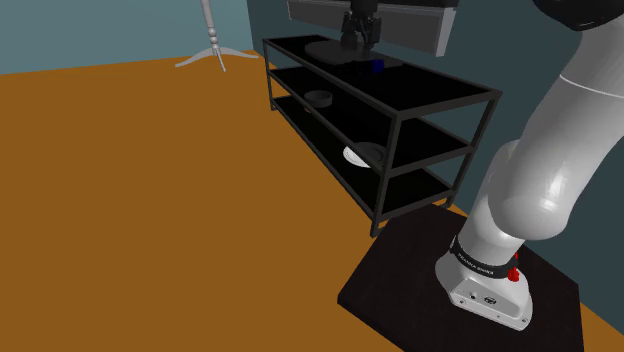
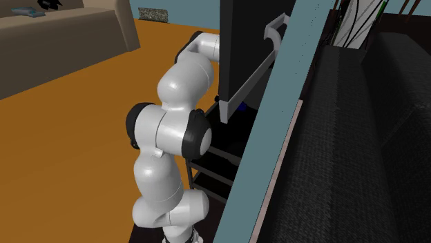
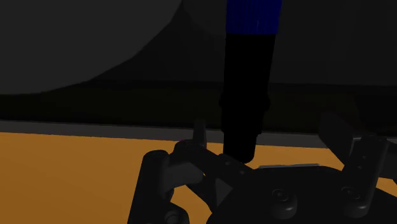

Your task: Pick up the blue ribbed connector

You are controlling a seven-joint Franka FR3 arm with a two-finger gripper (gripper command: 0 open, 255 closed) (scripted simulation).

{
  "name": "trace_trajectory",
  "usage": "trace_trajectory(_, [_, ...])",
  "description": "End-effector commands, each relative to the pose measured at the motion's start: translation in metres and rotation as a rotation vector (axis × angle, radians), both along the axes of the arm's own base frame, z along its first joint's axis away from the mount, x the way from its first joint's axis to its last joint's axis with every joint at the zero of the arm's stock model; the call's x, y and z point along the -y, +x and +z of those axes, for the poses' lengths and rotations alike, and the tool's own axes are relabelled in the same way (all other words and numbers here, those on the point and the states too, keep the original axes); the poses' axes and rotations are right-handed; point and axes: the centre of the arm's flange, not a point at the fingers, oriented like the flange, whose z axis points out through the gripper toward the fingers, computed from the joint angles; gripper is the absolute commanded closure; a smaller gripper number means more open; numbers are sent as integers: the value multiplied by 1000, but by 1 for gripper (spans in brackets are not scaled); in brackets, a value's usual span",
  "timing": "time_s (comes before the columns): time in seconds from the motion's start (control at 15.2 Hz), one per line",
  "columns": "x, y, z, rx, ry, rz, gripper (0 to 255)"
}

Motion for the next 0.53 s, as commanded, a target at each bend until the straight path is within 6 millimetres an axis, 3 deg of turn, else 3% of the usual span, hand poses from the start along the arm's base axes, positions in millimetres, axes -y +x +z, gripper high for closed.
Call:
trace_trajectory(0.0, [29, 0, -23, -24, 7, -25, 0])
trace_trajectory(0.46, [29, 0, -52, -24, 7, -25, 0])
